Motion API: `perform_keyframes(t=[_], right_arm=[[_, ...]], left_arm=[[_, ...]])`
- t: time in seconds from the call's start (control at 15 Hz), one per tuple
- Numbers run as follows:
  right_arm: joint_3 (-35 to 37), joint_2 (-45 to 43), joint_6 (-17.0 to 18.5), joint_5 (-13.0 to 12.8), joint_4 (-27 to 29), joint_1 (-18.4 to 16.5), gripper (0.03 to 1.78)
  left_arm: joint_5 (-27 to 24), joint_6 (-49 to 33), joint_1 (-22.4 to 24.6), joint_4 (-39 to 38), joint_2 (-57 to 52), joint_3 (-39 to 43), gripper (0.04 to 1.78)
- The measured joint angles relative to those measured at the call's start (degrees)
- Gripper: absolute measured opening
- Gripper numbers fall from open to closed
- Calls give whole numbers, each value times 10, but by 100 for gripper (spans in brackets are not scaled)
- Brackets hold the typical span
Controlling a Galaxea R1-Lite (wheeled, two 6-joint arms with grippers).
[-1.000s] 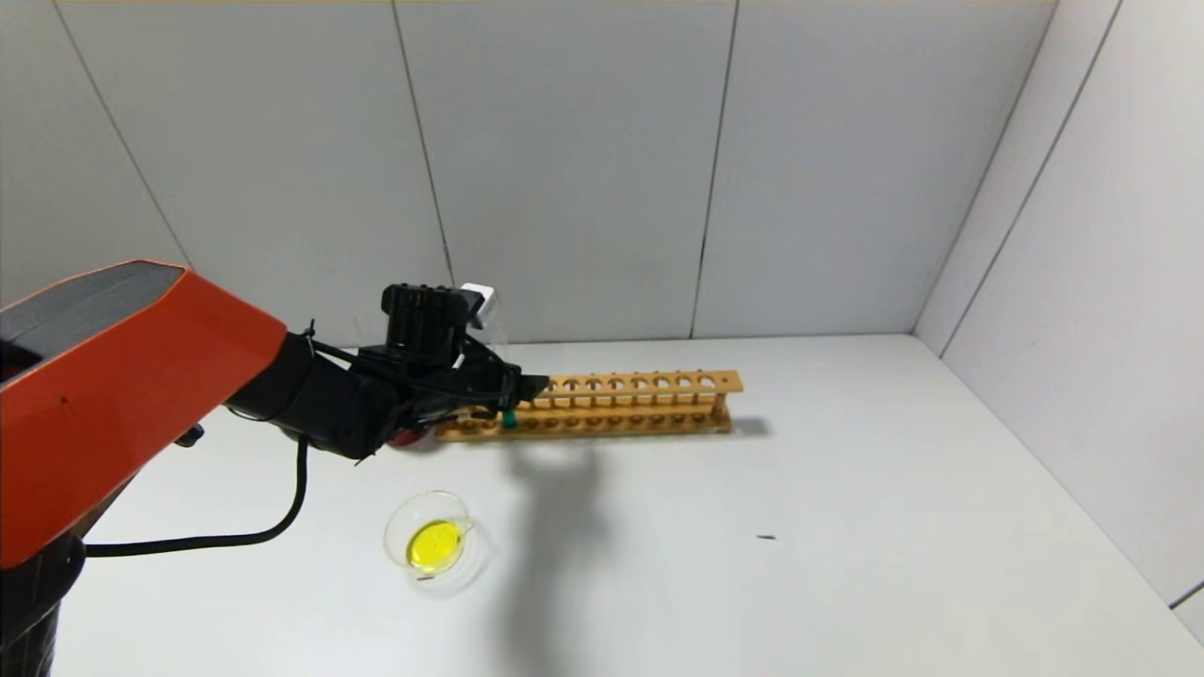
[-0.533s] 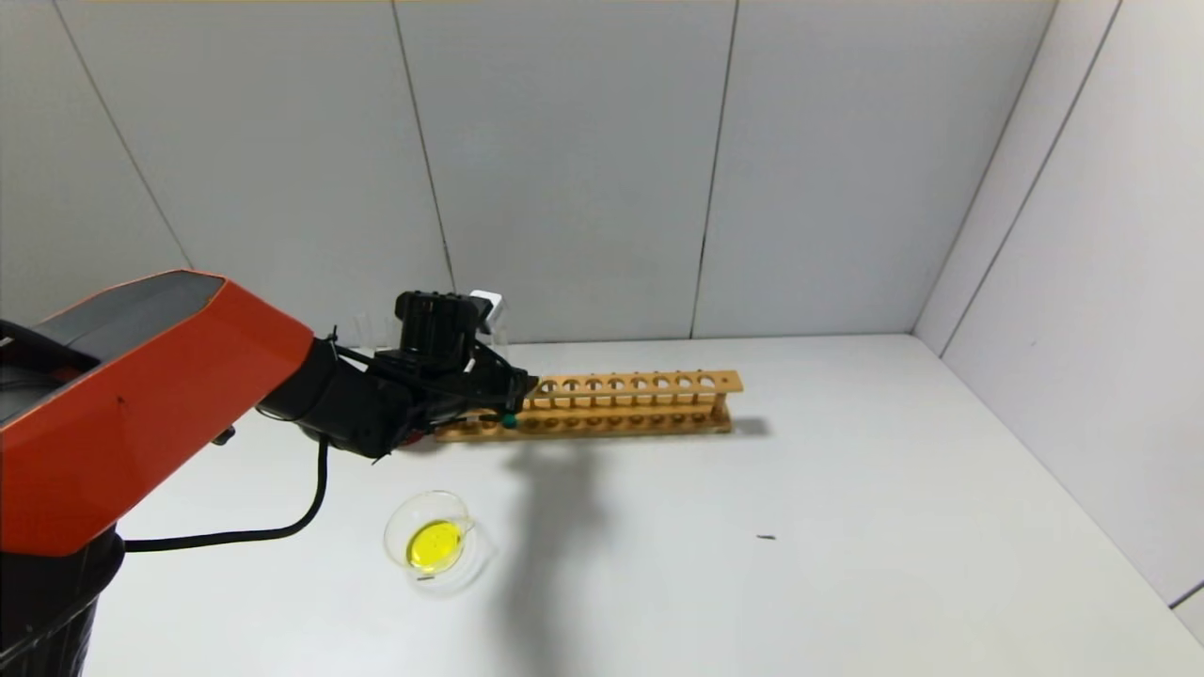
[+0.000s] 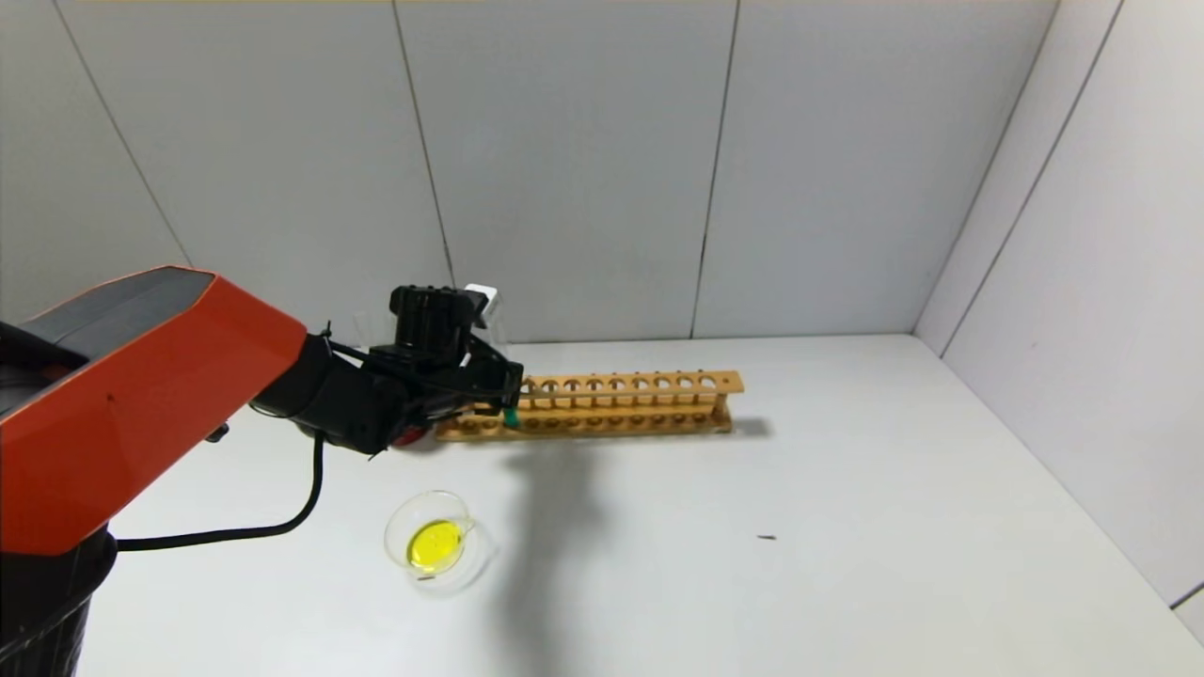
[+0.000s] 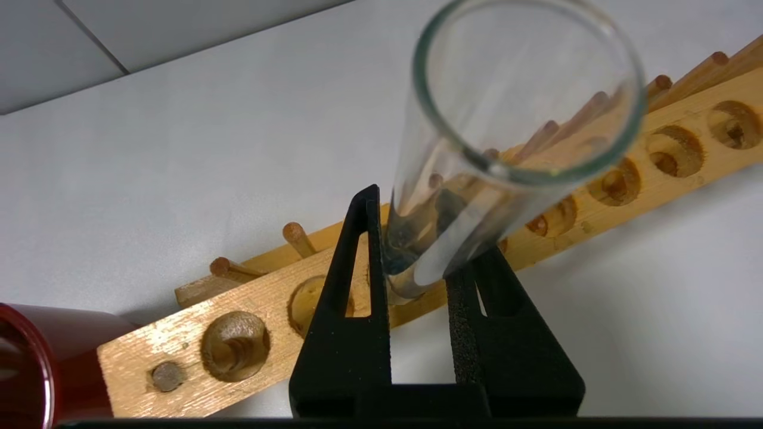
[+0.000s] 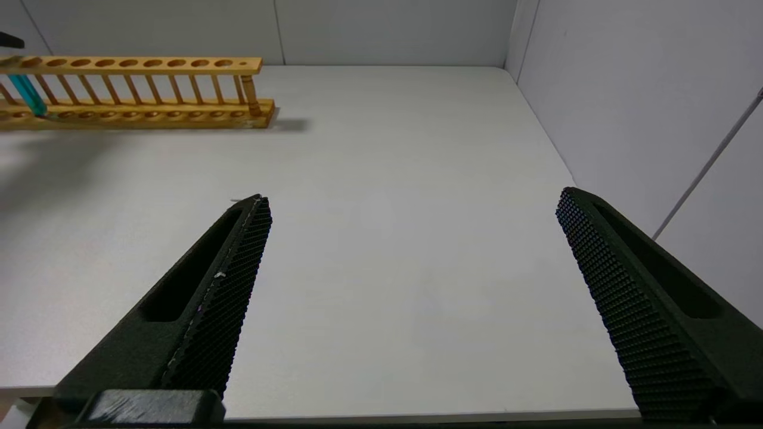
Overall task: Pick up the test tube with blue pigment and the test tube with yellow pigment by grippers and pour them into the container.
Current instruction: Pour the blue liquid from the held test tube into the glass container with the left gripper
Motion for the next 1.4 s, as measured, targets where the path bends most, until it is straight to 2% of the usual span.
perform_keyframes(t=[0.27, 0.47, 0.73, 0.87, 1.07, 1.2, 1.4], right_arm=[[0, 0, 0, 0, 0, 0, 175], [0, 0, 0, 0, 0, 0, 175], [0, 0, 0, 0, 0, 0, 175], [0, 0, 0, 0, 0, 0, 175], [0, 0, 0, 0, 0, 0, 175], [0, 0, 0, 0, 0, 0, 175], [0, 0, 0, 0, 0, 0, 175]], left_arm=[[-1, 8, -1, 15, -32, -11, 32], [-3, 30, -3, 63, -80, -32, 32], [-2, 96, -11, 119, -153, -46, 32], [-2, 136, -19, 123, -181, -46, 32], [0, 169, -22, 136, -221, -15, 32], [0, 239, -18, 160, -256, 30, 32], [7, 418, 24, 204, -312, 118, 32]])
